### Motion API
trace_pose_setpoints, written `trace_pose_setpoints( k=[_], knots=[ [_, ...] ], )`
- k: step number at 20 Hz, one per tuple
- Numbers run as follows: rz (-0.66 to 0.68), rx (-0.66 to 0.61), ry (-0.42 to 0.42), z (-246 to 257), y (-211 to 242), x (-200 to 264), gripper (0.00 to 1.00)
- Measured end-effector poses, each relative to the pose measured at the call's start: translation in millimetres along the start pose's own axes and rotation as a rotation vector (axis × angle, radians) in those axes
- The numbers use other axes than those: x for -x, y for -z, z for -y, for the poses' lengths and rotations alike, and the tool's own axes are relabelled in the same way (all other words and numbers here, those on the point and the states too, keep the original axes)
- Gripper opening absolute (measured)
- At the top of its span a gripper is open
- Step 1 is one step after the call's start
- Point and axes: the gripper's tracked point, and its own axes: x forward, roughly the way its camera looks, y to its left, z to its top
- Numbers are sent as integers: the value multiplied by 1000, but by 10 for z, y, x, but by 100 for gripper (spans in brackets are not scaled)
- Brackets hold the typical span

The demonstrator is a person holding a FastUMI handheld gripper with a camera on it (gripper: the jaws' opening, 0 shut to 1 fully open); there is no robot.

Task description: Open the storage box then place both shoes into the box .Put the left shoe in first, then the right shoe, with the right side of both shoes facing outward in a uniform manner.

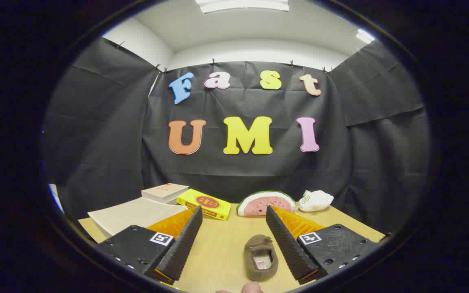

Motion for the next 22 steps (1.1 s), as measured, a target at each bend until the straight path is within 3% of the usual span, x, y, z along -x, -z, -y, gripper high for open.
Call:
trace_pose_setpoints(
  k=[11, 22],
  knots=[
    [-14, -63, -7, -28, -34, -116, 95],
    [-14, -56, 37, -31, -43, -228, 96]
  ],
)
